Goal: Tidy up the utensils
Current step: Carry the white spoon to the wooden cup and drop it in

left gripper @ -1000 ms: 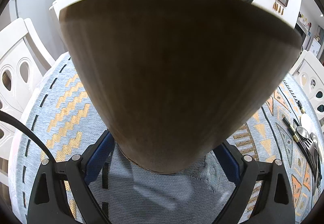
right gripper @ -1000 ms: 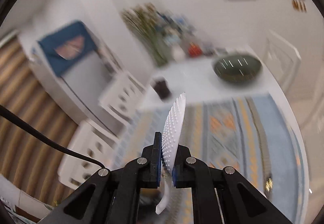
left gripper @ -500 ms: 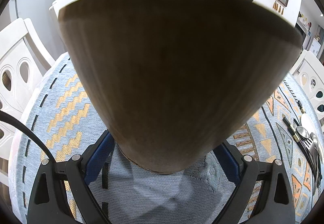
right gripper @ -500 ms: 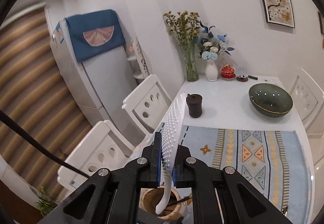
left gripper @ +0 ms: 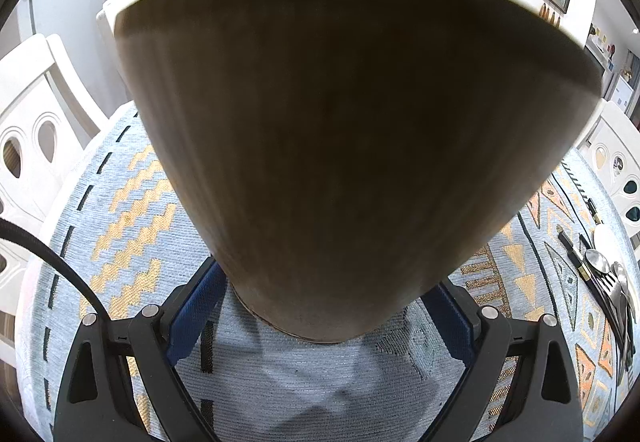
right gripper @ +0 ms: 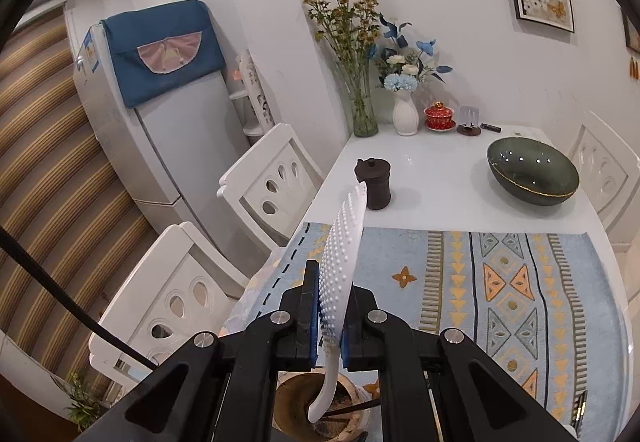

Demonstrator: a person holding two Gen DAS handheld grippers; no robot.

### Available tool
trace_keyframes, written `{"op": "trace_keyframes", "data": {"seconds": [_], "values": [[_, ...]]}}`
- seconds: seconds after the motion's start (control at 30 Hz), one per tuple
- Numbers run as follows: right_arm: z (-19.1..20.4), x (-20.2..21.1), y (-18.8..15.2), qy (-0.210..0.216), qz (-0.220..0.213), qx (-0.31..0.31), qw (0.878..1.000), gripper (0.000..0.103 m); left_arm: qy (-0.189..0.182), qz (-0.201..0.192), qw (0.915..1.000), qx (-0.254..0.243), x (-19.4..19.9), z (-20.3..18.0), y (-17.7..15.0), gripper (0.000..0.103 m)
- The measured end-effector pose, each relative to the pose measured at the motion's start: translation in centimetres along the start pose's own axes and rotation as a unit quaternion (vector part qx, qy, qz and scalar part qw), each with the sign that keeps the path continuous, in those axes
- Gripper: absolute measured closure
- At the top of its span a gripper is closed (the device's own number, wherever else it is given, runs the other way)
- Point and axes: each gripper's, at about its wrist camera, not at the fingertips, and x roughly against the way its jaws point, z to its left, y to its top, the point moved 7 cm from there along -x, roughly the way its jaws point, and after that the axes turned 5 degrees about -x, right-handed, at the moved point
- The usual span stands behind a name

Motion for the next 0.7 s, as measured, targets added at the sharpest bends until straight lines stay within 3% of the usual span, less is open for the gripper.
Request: {"op": "trace_keyframes", "data": {"seconds": [0.43, 0.7], "values": [[0.0, -0.1, -0.3, 0.000, 0.014, 0.004, 1.000, 0.095, 0.000, 0.002, 1.0000, -0.001, 0.1, -0.2, 0.0, 0.007], [-1.7, 2.9, 1.4, -0.001, -0.013, -0.027, 1.000, 0.094, 0.000, 0.002, 1.0000, 0.000, 0.1, -0.2, 0.0, 0.007]]}}
